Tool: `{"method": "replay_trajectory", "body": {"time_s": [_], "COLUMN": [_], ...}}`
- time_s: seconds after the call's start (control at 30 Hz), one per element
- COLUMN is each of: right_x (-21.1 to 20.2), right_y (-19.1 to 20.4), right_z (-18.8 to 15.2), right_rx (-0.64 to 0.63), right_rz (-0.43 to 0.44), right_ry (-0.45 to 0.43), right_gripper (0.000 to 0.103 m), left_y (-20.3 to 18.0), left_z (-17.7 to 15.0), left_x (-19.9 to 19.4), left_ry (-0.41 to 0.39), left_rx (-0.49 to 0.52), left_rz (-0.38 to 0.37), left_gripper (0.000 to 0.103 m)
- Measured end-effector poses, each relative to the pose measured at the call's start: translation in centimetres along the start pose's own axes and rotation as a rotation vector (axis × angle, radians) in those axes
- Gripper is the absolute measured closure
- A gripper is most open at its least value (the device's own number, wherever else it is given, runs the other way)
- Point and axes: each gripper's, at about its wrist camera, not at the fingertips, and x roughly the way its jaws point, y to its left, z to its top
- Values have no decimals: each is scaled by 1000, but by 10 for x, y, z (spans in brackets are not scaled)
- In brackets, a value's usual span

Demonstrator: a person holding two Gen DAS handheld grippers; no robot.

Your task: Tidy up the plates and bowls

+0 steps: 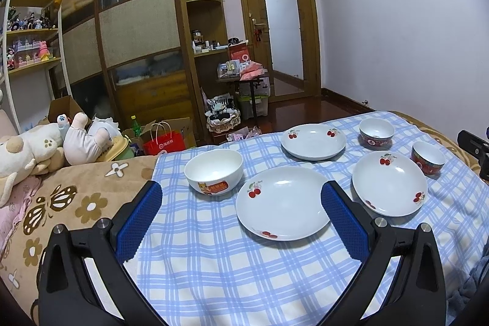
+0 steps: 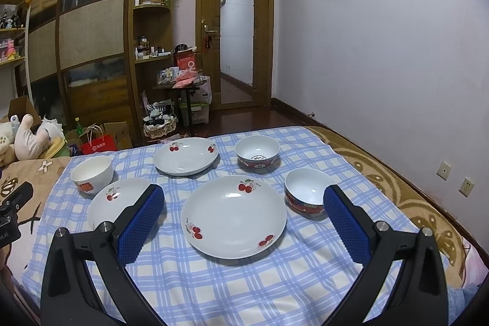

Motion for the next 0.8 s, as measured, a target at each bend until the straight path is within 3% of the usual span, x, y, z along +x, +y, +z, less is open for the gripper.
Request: {"method": "replay_trajectory", "body": {"time_s": [0.8], "right_x": [5], "right_y": [-2], "right_z": [3], "right_rx": [-2], "right_rz": [-4], "right_ry": [-1], "right_gripper": [0], "left_y": [-1], "left_z": [0], "left_x": [2], "left_ry": [4], "left_rx": [-1], "left_rz": [1], "left_gripper": [1]}}
